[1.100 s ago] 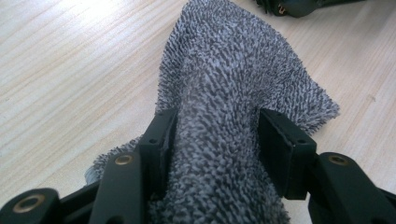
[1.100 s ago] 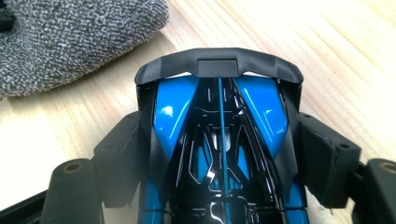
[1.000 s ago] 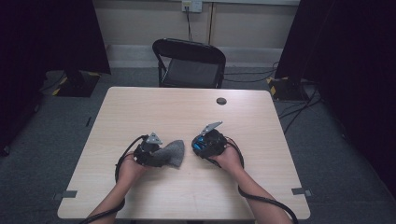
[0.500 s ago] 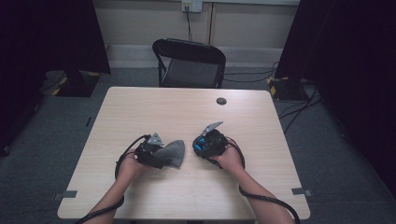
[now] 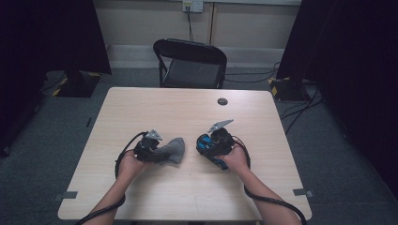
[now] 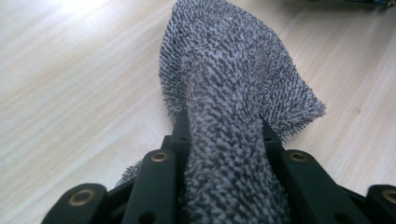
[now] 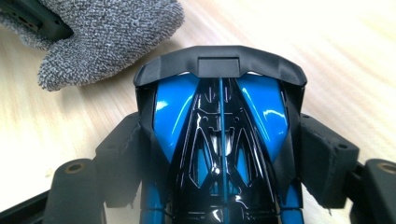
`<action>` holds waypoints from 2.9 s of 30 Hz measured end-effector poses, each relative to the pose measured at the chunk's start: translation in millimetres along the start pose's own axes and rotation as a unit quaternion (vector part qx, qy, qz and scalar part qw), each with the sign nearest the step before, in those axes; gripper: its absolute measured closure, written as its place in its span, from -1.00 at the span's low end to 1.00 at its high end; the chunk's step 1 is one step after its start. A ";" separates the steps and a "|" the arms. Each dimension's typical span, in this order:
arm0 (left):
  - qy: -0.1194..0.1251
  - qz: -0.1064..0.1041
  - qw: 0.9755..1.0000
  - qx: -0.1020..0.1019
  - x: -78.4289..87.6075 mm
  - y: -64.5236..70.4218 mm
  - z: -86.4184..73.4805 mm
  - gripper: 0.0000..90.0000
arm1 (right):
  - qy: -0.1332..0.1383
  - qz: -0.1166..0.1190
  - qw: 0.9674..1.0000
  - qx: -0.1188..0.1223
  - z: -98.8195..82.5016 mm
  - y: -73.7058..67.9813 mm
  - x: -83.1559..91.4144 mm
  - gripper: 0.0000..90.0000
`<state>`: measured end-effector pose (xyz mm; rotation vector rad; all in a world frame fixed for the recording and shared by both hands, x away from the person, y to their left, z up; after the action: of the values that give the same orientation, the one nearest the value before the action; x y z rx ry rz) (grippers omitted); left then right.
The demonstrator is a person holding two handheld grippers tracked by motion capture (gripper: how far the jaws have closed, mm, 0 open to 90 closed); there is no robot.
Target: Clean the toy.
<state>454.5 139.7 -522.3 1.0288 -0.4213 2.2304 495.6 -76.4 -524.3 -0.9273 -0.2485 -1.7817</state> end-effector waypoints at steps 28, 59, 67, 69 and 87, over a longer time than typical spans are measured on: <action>0.059 0.017 0.998 0.008 8.9 5.0 102.5 0.59 | 0.039 0.035 0.998 0.039 34.9 -38.9 28.1 -0.42; 0.057 -0.049 0.997 -0.032 21.0 35.3 78.8 0.60 | 0.030 0.000 0.999 0.010 28.5 -13.2 35.4 -0.42; 0.056 -0.074 0.995 -0.036 25.8 41.0 73.0 0.59 | 0.028 -0.003 1.000 0.001 27.7 -6.7 38.2 -0.42; 0.057 -0.075 0.994 -0.049 27.1 43.0 70.9 0.59 | 0.032 -0.003 0.999 -0.004 27.8 -5.0 38.9 -0.42; 0.079 -0.001 0.997 0.009 20.8 -10.7 108.4 0.58 | 0.027 0.017 0.999 0.020 30.8 -21.4 38.9 -0.42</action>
<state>512.2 99.8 -436.5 0.8530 -0.3293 2.2974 486.1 -77.7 -471.2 -0.8480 -0.2316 -1.7613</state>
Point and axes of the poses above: each handheld gripper's, and its own axes: x roughly backward along the jaws, z roughly out of its top, y roughly to its right, the point moved 7 cm from there along -x, roughly forward along the jaws, and after that the axes turned 12 degrees about z, right-handed, at the moved point
